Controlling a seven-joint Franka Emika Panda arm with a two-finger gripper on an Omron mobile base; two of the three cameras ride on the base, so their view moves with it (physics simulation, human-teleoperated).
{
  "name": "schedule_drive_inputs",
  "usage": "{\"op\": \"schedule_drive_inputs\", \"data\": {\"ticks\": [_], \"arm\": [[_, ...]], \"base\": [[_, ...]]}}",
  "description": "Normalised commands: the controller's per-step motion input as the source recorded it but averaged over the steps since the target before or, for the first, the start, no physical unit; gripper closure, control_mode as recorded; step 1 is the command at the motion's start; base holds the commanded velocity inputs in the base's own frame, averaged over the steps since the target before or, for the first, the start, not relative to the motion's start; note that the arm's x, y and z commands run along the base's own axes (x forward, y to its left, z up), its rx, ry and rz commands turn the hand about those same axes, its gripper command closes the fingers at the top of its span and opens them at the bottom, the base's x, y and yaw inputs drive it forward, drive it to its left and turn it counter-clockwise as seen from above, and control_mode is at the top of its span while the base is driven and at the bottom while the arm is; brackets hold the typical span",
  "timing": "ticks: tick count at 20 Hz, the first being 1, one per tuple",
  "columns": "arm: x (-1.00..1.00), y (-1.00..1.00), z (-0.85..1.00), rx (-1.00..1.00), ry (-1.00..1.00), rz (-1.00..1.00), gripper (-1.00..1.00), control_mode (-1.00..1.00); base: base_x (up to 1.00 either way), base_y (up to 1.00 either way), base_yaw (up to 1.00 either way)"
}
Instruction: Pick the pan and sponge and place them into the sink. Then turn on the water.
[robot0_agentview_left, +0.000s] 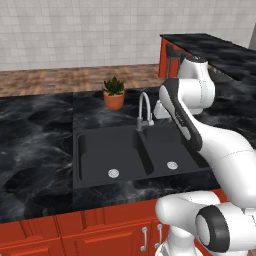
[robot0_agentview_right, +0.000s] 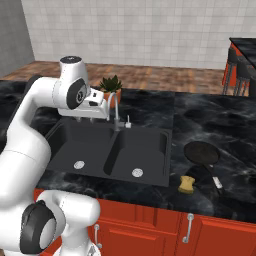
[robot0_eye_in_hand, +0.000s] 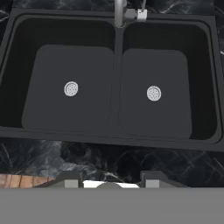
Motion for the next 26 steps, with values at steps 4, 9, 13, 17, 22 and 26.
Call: {"op": "schedule_drive_inputs", "data": {"ticks": [4, 9, 13, 17, 22, 26], "arm": [[-0.08, -0.03, 0.00, 0.00, 0.00, 0.00, -1.00, -1.00], [-0.14, -0.10, 0.09, 0.00, 0.03, 0.00, -1.00, -1.00], [-0.11, -0.13, 0.21, 0.00, 0.04, -0.03, -1.00, -1.00], [-0.05, -0.18, 0.27, 0.00, 0.06, -0.04, -1.00, -1.00], [-0.04, -0.25, 0.19, 0.00, 0.08, -0.01, -1.00, -1.00], [-0.05, -0.27, 0.05, 0.00, 0.08, 0.00, -1.00, -1.00]], "base": [[0.00, 0.00, 0.00], [0.00, 0.00, 0.00], [0.00, 0.00, 0.00], [0.00, 0.00, 0.00], [0.00, 0.00, 0.00], [0.00, 0.00, 0.00]]}}
